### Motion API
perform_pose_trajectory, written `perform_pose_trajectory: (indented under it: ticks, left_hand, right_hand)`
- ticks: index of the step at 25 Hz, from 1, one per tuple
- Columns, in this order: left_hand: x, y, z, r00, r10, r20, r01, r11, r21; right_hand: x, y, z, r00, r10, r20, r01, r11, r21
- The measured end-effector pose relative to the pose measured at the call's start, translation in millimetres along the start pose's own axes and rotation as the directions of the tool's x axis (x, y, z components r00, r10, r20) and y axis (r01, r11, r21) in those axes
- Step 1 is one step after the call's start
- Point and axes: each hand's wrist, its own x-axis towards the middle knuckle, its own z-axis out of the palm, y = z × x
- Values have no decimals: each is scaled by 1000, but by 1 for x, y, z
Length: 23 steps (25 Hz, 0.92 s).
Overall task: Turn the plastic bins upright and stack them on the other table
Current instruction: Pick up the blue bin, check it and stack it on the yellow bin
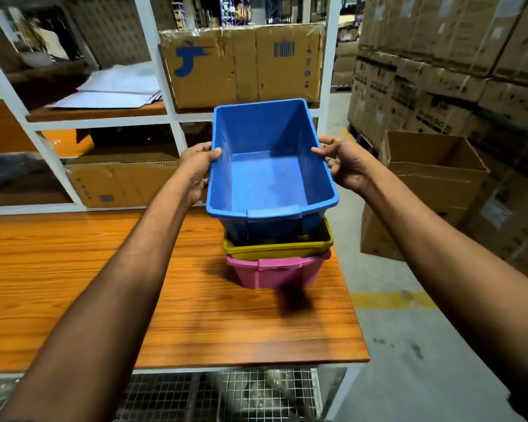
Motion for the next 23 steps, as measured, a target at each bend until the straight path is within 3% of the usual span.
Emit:
perform_pose_trajectory:
  ticks: [7, 17, 23]
  left_hand:
    - [11, -23, 2, 995, -90, 42, 90, 996, -4]
    - [25, -26, -2, 992, -89, 93, 88, 996, 20]
    - [28, -24, -4, 973, -198, 122, 196, 980, 22]
  right_hand:
    - [9, 16, 2, 996, 80, -35, -80, 997, 10]
    - [18, 22, -7, 991, 120, -53, -118, 992, 40]
    - [15, 22, -3, 977, 176, -119, -169, 983, 71]
